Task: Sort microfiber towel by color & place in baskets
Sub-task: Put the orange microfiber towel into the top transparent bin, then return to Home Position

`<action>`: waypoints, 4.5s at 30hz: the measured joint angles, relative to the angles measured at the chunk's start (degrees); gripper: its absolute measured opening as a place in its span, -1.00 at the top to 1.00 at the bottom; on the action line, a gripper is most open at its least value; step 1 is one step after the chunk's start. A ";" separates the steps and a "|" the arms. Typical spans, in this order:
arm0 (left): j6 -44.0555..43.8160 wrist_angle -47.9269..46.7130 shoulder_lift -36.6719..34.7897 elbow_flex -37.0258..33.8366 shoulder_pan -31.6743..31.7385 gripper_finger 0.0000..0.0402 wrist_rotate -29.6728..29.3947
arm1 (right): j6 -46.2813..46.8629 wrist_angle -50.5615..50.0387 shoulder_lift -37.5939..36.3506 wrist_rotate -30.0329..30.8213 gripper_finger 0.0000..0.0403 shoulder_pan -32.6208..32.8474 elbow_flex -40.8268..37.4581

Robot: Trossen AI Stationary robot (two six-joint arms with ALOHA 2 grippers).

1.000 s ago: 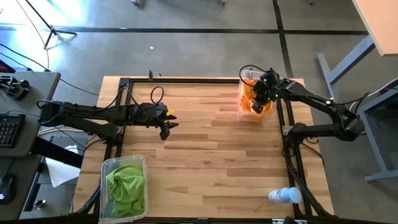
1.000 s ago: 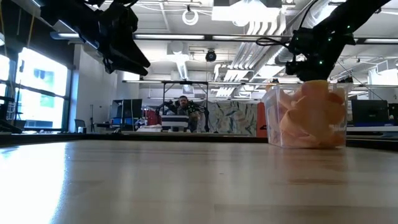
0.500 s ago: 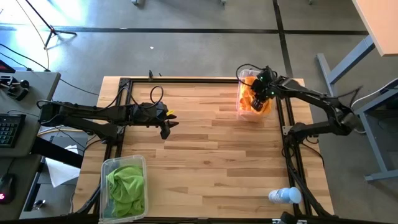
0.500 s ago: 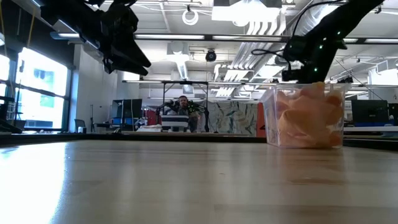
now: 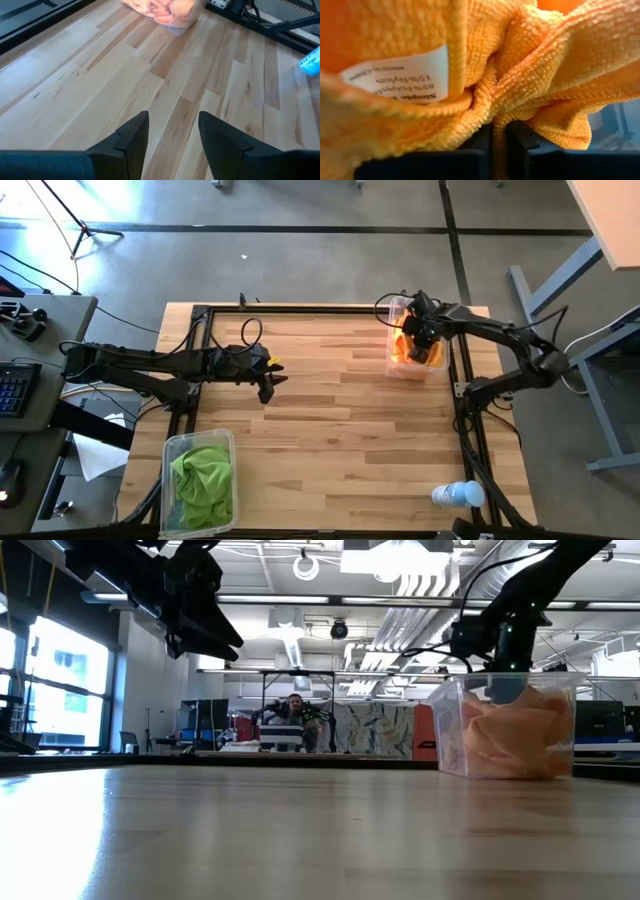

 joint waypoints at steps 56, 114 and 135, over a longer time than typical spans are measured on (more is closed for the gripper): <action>3.57 0.00 0.00 0.00 0.00 0.20 -2.54 | 27.87 22.19 -40.09 -12.14 0.97 27.89 -5.34; 3.58 0.00 0.02 0.02 0.00 0.20 -2.38 | 38.25 49.74 -76.19 -7.91 1.00 49.92 -45.19; 6.50 0.02 0.02 0.04 0.00 0.20 -2.38 | 23.45 43.79 -75.12 -10.86 1.00 49.90 -45.07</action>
